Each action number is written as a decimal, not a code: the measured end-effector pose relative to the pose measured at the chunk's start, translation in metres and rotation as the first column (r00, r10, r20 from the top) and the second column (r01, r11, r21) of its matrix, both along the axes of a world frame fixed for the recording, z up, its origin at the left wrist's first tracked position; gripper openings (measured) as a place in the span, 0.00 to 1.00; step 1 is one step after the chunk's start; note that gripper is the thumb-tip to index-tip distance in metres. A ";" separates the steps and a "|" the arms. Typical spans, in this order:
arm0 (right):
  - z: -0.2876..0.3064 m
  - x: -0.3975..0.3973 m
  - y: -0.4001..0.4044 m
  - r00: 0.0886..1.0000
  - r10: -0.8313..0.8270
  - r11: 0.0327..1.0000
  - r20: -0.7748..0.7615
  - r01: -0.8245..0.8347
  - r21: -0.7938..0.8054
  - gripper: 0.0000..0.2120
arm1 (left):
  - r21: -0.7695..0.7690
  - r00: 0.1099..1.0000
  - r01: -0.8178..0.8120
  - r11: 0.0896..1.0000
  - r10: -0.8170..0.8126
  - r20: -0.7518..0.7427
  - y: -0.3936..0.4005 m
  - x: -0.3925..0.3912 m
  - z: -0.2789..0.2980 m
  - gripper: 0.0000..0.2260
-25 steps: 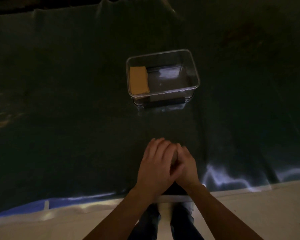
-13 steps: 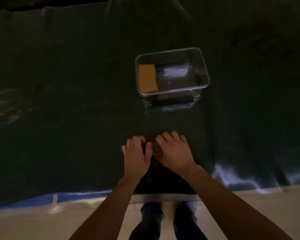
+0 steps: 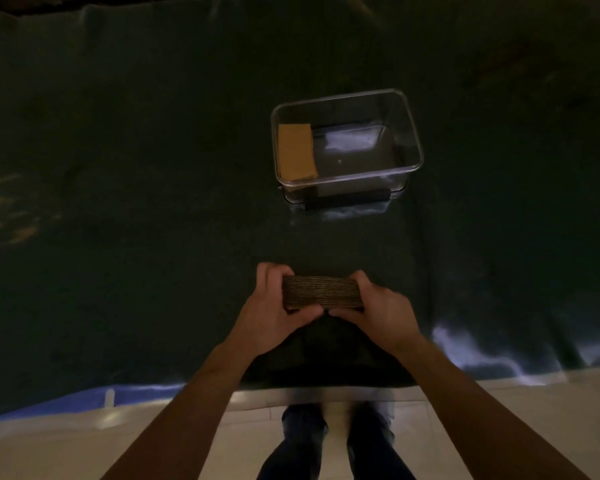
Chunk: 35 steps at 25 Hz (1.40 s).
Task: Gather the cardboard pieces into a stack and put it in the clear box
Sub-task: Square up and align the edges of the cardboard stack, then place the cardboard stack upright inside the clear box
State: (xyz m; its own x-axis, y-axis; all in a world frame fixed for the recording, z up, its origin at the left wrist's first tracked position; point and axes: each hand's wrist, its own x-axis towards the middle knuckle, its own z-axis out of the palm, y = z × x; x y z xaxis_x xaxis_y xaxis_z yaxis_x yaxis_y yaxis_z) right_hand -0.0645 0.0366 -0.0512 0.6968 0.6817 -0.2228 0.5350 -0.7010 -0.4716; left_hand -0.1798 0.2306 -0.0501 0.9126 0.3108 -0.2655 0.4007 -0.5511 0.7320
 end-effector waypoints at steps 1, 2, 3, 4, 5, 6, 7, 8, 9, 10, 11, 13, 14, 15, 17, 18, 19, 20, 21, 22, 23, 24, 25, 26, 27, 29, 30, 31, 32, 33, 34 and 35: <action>0.000 0.000 -0.001 1.000 0.007 1.000 0.007 -0.007 -0.002 0.26 | -0.016 0.995 0.043 0.999 -0.044 -0.086 0.009 -0.002 0.002 0.30; 0.000 0.000 -0.001 1.000 0.016 1.000 0.012 -0.016 0.001 0.27 | -0.033 0.985 0.077 0.996 -0.081 -0.150 0.018 -0.003 0.003 0.32; 0.001 -0.001 -0.001 1.000 0.025 1.000 0.012 -0.025 0.003 0.27 | -0.042 0.974 0.107 0.993 -0.113 -0.199 0.024 -0.002 0.004 0.32; 0.001 -0.001 0.000 0.999 0.031 0.999 0.012 -0.031 0.006 0.27 | -0.047 0.965 0.123 0.991 -0.130 -0.226 0.026 0.001 0.005 0.30; 0.001 0.000 0.000 0.999 0.031 1.000 0.013 -0.031 0.000 0.28 | -0.046 0.962 0.123 0.991 -0.130 -0.239 0.025 0.006 0.007 0.28; 0.001 0.002 0.001 0.999 0.026 1.000 0.018 -0.026 -0.014 0.28 | -0.050 0.964 0.107 0.993 -0.115 -0.238 0.023 0.010 0.008 0.25; 0.003 0.003 0.002 1.000 0.020 0.999 0.018 -0.020 -0.038 0.28 | -0.049 0.969 0.083 0.995 -0.093 -0.230 0.020 0.013 0.010 0.24; 0.005 0.004 0.003 1.000 0.019 0.998 0.016 -0.018 -0.059 0.28 | -0.043 0.973 0.061 0.997 -0.069 -0.219 0.017 0.014 0.011 0.22; 0.008 0.005 0.004 0.999 0.021 0.998 0.025 -0.020 -0.063 0.28 | -0.034 0.977 0.041 0.999 -0.047 -0.207 0.015 0.012 0.011 0.22; 0.011 0.007 0.005 0.999 0.023 0.999 0.050 -0.021 -0.047 0.27 | -0.033 0.982 0.017 0.999 -0.023 -0.190 0.014 0.010 0.011 0.21; 0.014 0.008 0.005 0.997 0.018 1.000 0.081 -0.016 -0.021 0.27 | -0.039 0.985 -0.012 0.999 0.005 -0.170 0.014 0.008 0.012 0.21; 0.016 0.009 0.004 0.996 -0.003 1.000 0.088 0.002 0.008 0.27 | -0.046 0.987 -0.041 0.998 0.034 -0.158 0.015 0.007 0.012 0.20; 0.015 0.009 0.004 0.999 -0.017 1.000 0.049 0.017 -0.004 0.27 | -0.044 0.985 -0.030 0.999 0.022 -0.172 0.014 0.008 0.011 0.20; 0.014 0.009 0.004 0.999 -0.032 0.999 -0.005 0.032 -0.034 0.28 | -0.045 0.982 -0.014 0.999 0.005 -0.191 0.013 0.009 0.010 0.21; 0.014 0.010 0.005 0.996 -0.048 0.996 -0.069 0.043 -0.078 0.28 | -0.062 0.977 -0.010 0.998 -0.003 -0.212 0.010 0.011 0.010 0.21; 0.014 0.012 0.006 0.996 -0.045 0.996 -0.074 0.040 -0.074 0.27 | -0.067 0.978 -0.021 0.998 0.007 -0.208 0.008 0.012 0.011 0.20; 0.016 0.014 0.007 0.997 -0.040 0.998 -0.066 0.036 -0.060 0.27 | -0.068 0.980 -0.034 0.997 0.020 -0.197 0.007 0.012 0.012 0.20; 0.017 0.016 0.007 0.998 -0.039 0.998 -0.048 0.037 -0.043 0.27 | -0.066 0.983 -0.045 0.997 0.033 -0.183 0.007 0.013 0.013 0.20; 0.017 0.017 0.007 0.999 -0.039 0.999 -0.032 0.038 -0.032 0.27 | -0.070 0.984 -0.058 0.996 0.045 -0.174 0.006 0.013 0.013 0.20; 0.015 0.016 0.007 0.999 -0.038 0.999 -0.031 0.037 -0.033 0.27 | -0.073 0.983 -0.062 0.995 0.048 -0.178 0.006 0.013 0.012 0.20; 0.014 0.015 0.007 0.998 -0.038 0.998 -0.047 0.035 -0.054 0.28 | -0.077 0.981 -0.053 0.996 0.038 -0.191 0.005 0.013 0.011 0.19; 0.014 0.014 0.008 0.997 -0.040 0.996 -0.070 0.034 -0.078 0.28 | -0.075 0.979 -0.039 0.996 0.023 -0.203 0.004 0.013 0.010 0.18; 0.014 0.014 0.007 0.995 -0.044 0.995 -0.085 0.036 -0.093 0.28 | -0.070 0.979 -0.033 0.997 0.018 -0.205 0.003 0.013 0.009 0.18; 0.015 0.015 0.007 0.995 -0.050 0.995 -0.086 0.042 -0.089 0.27 | -0.064 0.981 -0.039 0.997 0.026 -0.194 0.002 0.014 0.009 0.19; 0.017 0.016 0.006 0.996 -0.056 0.996 -0.070 0.051 -0.067 0.27 | -0.058 0.984 -0.053 0.997 0.042 -0.175 0.002 0.014 0.010 0.19; 0.019 0.018 0.004 0.997 -0.065 0.998 -0.032 0.064 -0.018 0.27 | -0.045 0.988 -0.066 0.997 0.059 -0.141 0.002 0.014 0.012 0.20; 0.018 0.018 0.003 0.997 -0.069 0.998 -0.042 0.068 -0.018 0.27 | -0.045 0.988 -0.061 0.997 0.054 -0.147 0.000 0.015 0.011 0.20; 0.016 0.017 0.003 0.995 -0.075 0.996 -0.064 0.072 -0.043 0.27 | -0.047 0.985 -0.052 0.998 0.043 -0.170 -0.001 0.015 0.010 0.19; 0.013 0.015 0.004 0.992 -0.085 0.994 -0.091 0.078 -0.073 0.27 | -0.048 0.979 -0.042 0.998 0.031 -0.201 -0.002 0.015 0.009 0.19; 0.010 0.014 0.004 0.988 -0.099 0.992 -0.114 0.089 -0.091 0.27 | -0.047 0.973 -0.039 0.998 0.027 -0.228 -0.004 0.015 0.008 0.19; 0.007 0.015 0.005 0.985 -0.114 0.991 -0.132 0.103 -0.090 0.27 | -0.048 0.969 -0.040 0.998 0.027 -0.244 -0.005 0.017 0.007 0.18; 0.007 0.017 0.005 0.981 -0.122 0.991 -0.151 0.111 -0.080 0.26 | -0.059 0.967 -0.040 0.997 0.024 -0.255 -0.004 0.018 0.008 0.18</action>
State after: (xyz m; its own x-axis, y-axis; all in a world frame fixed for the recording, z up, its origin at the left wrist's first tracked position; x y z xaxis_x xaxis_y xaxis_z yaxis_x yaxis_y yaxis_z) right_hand -0.0479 0.0413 -0.0442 0.7235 0.5767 -0.3794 0.3723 -0.7888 -0.4891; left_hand -0.1614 0.2265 -0.0420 0.8027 0.3143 -0.5069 0.5944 -0.4911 0.6368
